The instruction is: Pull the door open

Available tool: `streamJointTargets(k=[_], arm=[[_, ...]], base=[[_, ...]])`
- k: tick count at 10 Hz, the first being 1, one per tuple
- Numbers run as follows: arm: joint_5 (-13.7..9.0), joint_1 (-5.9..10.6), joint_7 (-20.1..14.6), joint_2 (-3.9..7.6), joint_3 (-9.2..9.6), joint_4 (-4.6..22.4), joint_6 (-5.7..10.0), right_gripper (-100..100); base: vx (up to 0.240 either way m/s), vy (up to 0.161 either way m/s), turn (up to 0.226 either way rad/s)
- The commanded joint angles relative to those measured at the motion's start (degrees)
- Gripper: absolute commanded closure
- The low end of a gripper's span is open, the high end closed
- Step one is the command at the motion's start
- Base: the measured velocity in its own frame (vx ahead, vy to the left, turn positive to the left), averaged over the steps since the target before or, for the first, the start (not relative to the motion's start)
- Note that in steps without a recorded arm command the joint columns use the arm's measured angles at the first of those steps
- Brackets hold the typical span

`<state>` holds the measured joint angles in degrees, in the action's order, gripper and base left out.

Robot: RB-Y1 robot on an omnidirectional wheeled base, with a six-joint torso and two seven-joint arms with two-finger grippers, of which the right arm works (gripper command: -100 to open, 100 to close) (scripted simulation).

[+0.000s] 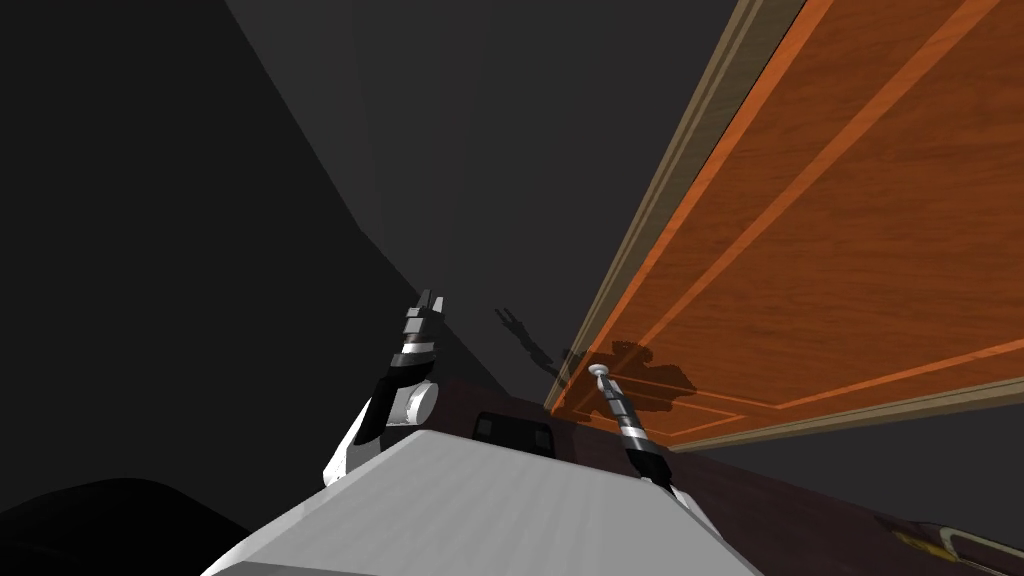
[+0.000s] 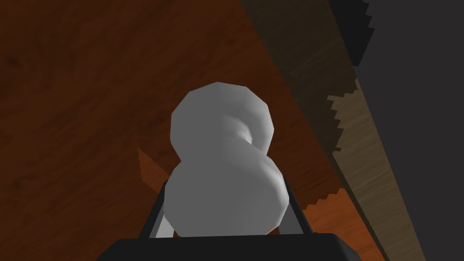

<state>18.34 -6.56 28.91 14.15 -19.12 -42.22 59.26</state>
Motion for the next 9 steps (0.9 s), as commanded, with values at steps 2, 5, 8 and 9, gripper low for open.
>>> streamJointTargets(k=[2, 5, 8, 9], arm=[[-1.83, 0.07, -4.19, -0.07, 1.1, -0.24, -0.26, 100], [-4.21, 0.25, -8.25, 0.13, 2.21, -0.28, -0.69, 100], [-5.52, 0.36, -11.47, 0.24, 2.82, -0.3, -0.92, 100], [-6.82, 0.46, -13.7, 0.35, 3.43, -0.33, -1.15, 100]], base=[[-0.047, -0.026, 0.061], [-0.042, -0.019, 0.069], [-0.043, -0.022, 0.052], [-0.046, -0.024, 0.088]])
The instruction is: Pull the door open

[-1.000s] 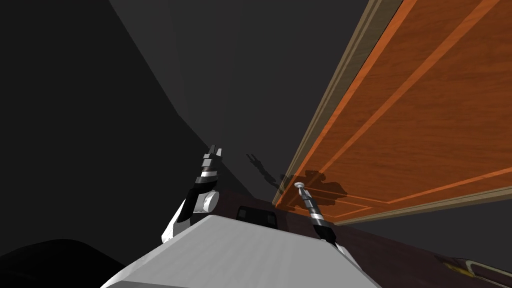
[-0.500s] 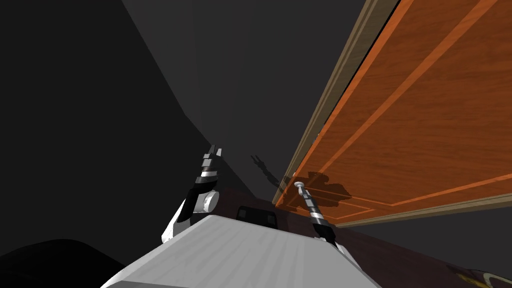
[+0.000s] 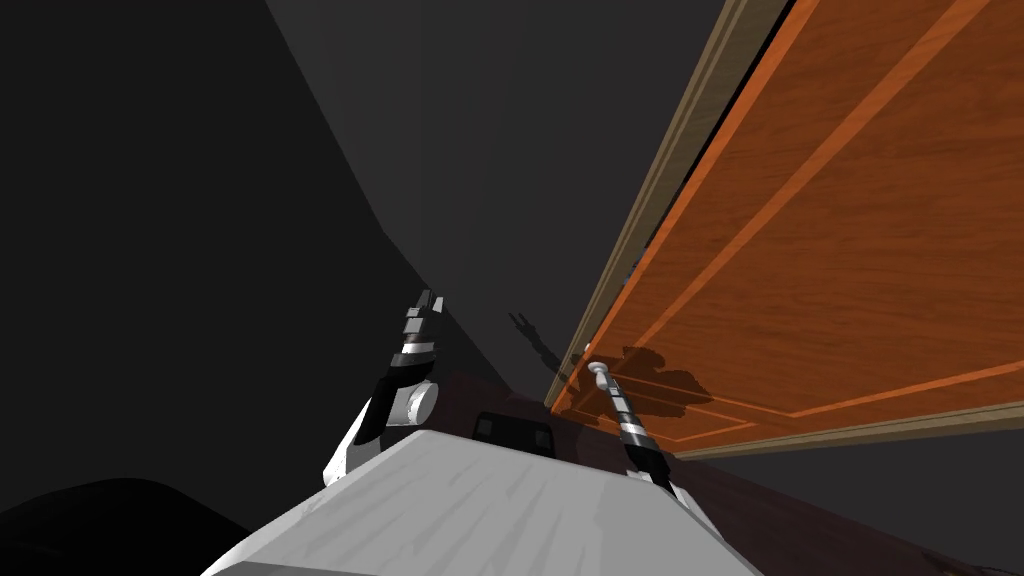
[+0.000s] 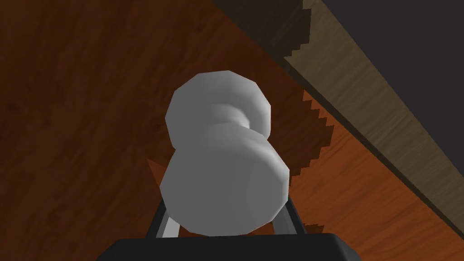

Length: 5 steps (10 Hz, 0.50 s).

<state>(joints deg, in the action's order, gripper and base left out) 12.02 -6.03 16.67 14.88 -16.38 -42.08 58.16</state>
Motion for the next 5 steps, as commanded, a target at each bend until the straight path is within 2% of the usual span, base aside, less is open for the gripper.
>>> streamJointTargets(k=[1, 3, 4, 5], arm=[[-0.5, -0.08, -1.58, -0.38, 0.69, -0.46, -0.05, 100], [-3.11, 0.13, -5.42, -0.16, 1.91, -0.51, -0.51, 100], [-3.11, 0.13, -6.29, -0.16, 1.91, -0.51, -0.51, 100], [-4.46, 0.23, -8.27, -0.04, 2.54, -0.53, -0.75, 100]], base=[[-0.036, -0.022, 0.037], [-0.047, -0.029, 0.093], [-0.05, -0.028, 0.054], [-0.045, -0.019, 0.061]])
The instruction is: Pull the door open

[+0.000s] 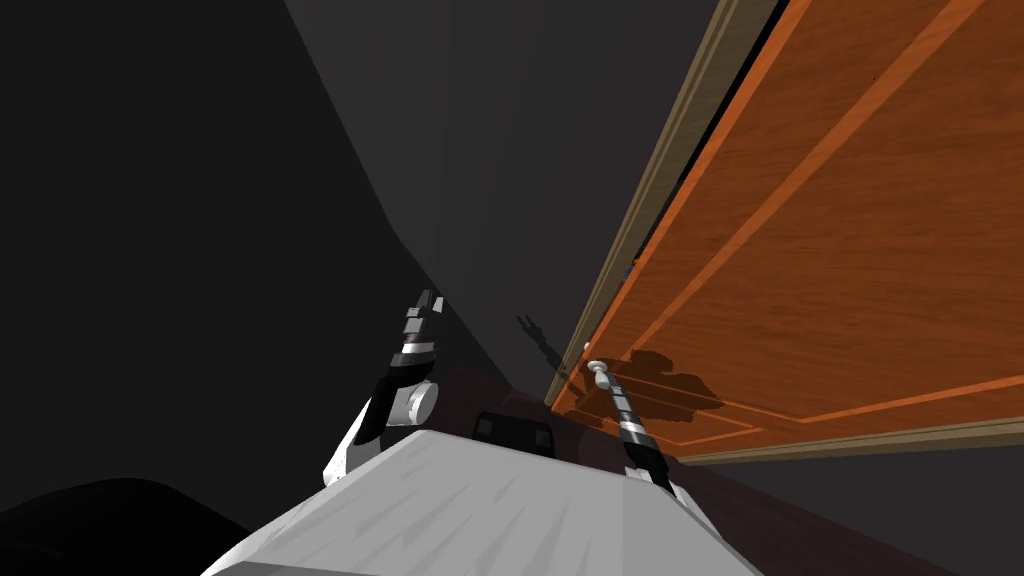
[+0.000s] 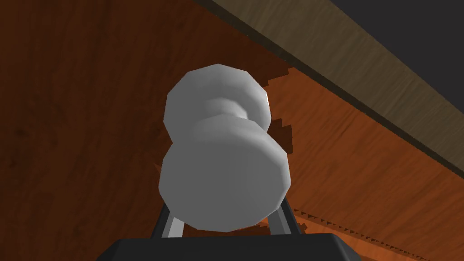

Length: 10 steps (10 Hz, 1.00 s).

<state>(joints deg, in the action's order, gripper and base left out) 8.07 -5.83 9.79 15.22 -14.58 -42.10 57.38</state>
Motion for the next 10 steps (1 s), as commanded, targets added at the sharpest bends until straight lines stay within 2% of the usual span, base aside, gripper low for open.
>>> streamJointTargets(k=[1, 2, 3, 5, 6, 7, 8, 9, 10], arm=[[-0.51, 0.03, -1.77, -0.39, 0.75, -0.52, 0.02, 100], [-1.9, 0.14, -3.98, -0.27, 1.4, -0.54, -0.22, 100], [-1.9, 0.14, -4.14, -0.27, 1.4, -0.54, -0.22, 100], [-4.68, 0.36, -7.84, -0.04, 2.69, -0.59, -0.71, 100], [-4.68, 0.36, -8.89, -0.04, 2.69, -0.59, -0.71, 100], [-6.06, 0.47, -10.82, 0.08, 3.34, -0.62, -0.96, 100], [-6.06, 0.47, -11.27, 0.08, 3.34, -0.62, -0.96, 100], [-7.49, 0.58, -13.4, 0.19, 4.01, -0.64, -1.21, 100], [-7.49, 0.58, -13.65, 0.19, 4.01, -0.64, -1.21, 100]], base=[[-0.035, -0.019, 0.035], [-0.04, -0.019, 0.085], [-0.036, -0.019, 0.046], [-0.053, -0.02, 0.082], [-0.05, -0.028, 0.073], [-0.044, -0.035, 0.059], [-0.032, -0.023, 0.036], [-0.046, -0.016, 0.08], [-0.04, -0.013, 0.045]])
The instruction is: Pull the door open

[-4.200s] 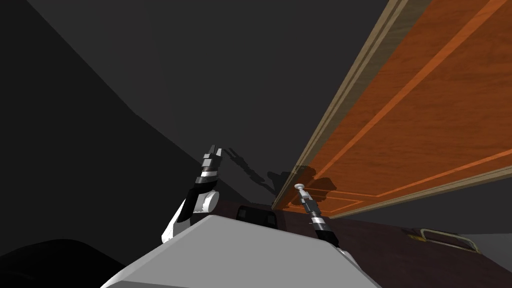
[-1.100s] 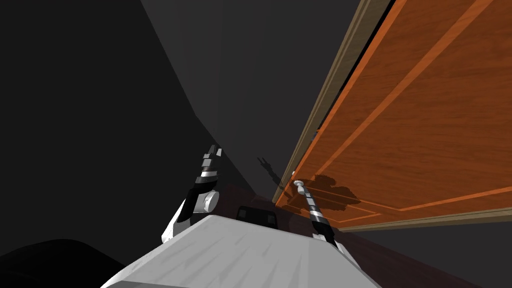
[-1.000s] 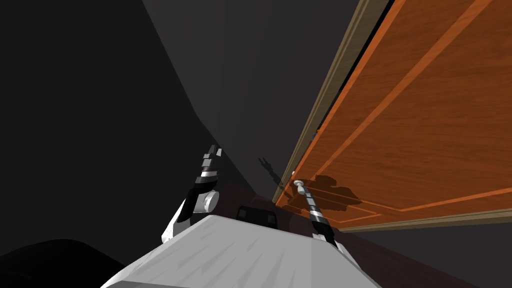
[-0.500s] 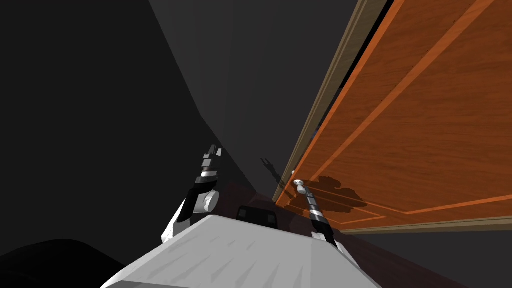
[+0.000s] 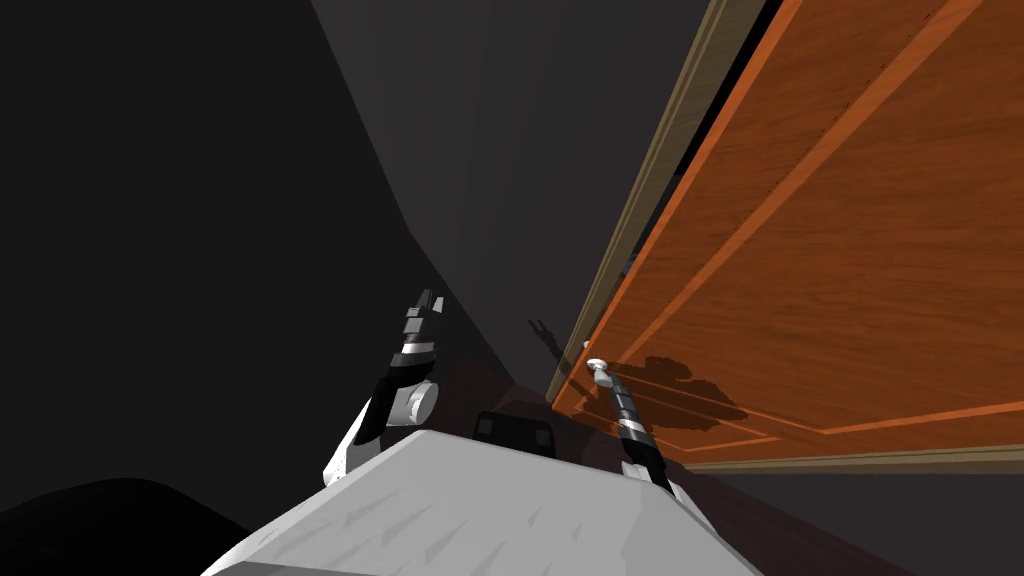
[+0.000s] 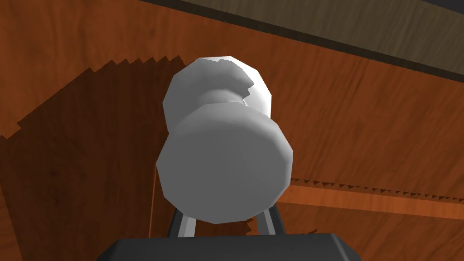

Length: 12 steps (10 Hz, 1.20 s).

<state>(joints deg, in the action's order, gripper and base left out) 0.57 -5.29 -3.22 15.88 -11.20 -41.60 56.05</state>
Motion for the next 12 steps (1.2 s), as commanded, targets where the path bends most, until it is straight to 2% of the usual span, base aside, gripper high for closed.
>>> streamJointTargets(k=[1, 3, 5, 6, 7, 8, 10, 12], arm=[[-1.42, 0.16, -2.86, -0.35, 1.29, -1.17, -0.13, 100], [-1.42, 0.16, -3.02, -0.35, 1.29, -1.17, -0.13, 100], [-4.28, 0.38, -6.94, -0.11, 2.63, -1.22, -0.64, 100], [-4.28, 0.38, -7.78, -0.11, 2.63, -1.22, -0.64, 100], [-5.71, 0.49, -9.73, 0.01, 3.3, -1.25, -0.89, 100], [-5.71, 0.49, -10.16, 0.01, 3.3, -1.25, -0.89, 100], [-8.57, 0.71, -13.99, 0.25, 4.63, -1.3, -1.39, 100], [-8.57, 0.71, -14.92, 0.25, 4.63, -1.3, -1.39, 100]], base=[[-0.042, -0.016, 0.082], [-0.023, -0.012, 0.018], [-0.041, -0.019, 0.082], [-0.056, -0.026, 0.056], [-0.052, -0.022, 0.096], [-0.042, -0.012, 0.039], [-0.057, -0.02, 0.104], [-0.035, -0.018, 0.015]])
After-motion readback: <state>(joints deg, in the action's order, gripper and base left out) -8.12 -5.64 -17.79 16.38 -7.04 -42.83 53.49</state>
